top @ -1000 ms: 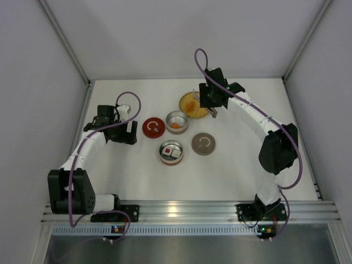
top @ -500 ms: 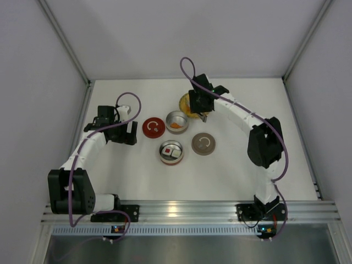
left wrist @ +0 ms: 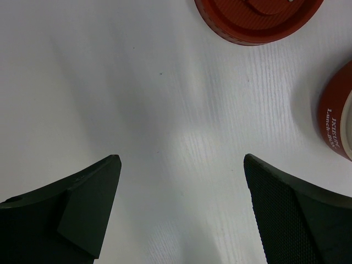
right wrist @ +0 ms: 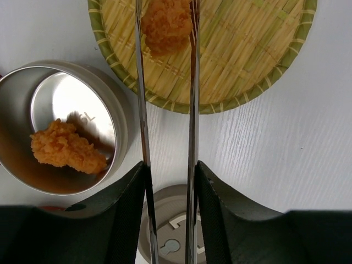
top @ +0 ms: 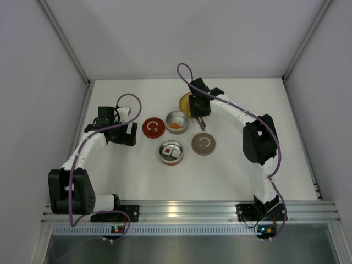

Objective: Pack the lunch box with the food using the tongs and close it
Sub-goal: Pick up the fake food from the plate.

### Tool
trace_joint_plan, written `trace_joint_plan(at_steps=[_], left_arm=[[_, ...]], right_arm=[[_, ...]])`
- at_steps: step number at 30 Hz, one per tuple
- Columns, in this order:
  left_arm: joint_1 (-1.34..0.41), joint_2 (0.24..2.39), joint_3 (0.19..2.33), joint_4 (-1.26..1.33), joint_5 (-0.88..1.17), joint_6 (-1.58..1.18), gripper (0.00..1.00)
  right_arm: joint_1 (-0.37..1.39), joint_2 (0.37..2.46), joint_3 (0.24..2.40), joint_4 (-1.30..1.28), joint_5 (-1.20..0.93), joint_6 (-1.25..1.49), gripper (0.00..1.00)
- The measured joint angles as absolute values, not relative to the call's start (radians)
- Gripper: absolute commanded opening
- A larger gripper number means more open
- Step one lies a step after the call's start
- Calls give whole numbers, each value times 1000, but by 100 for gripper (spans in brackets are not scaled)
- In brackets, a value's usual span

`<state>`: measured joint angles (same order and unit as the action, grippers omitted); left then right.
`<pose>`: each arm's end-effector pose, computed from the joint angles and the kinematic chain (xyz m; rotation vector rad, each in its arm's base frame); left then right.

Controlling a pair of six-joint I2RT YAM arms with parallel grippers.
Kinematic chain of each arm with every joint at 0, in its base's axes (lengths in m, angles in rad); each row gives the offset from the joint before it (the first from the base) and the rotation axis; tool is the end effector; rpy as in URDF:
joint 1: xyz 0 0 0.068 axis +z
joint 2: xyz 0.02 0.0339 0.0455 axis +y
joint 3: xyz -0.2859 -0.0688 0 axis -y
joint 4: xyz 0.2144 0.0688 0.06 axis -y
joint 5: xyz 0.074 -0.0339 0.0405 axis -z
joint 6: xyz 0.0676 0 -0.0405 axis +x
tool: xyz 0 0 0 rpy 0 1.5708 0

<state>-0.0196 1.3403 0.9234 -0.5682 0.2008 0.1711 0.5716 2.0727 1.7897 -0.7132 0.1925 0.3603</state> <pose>0.2522 -0.0184 0.2430 0.3182 2.5178 -0.1969 0.3909 0.2361 0.2441 -0.1960 2.5358 0.1182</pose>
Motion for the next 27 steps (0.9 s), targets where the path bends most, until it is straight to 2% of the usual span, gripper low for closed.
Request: trace_joint_plan(at_steps=[13, 17, 27], left_arm=[[-20, 1340, 923, -568, 196, 179, 98], [-20, 1340, 923, -568, 198, 179, 98], [-20, 1340, 923, -568, 199, 179, 98]], right_arm=[[526, 2000, 1761, -725, 106, 255, 3], [501, 1971, 1761, -730, 90, 199, 0], [470, 1867, 1718, -733, -35, -4, 2]])
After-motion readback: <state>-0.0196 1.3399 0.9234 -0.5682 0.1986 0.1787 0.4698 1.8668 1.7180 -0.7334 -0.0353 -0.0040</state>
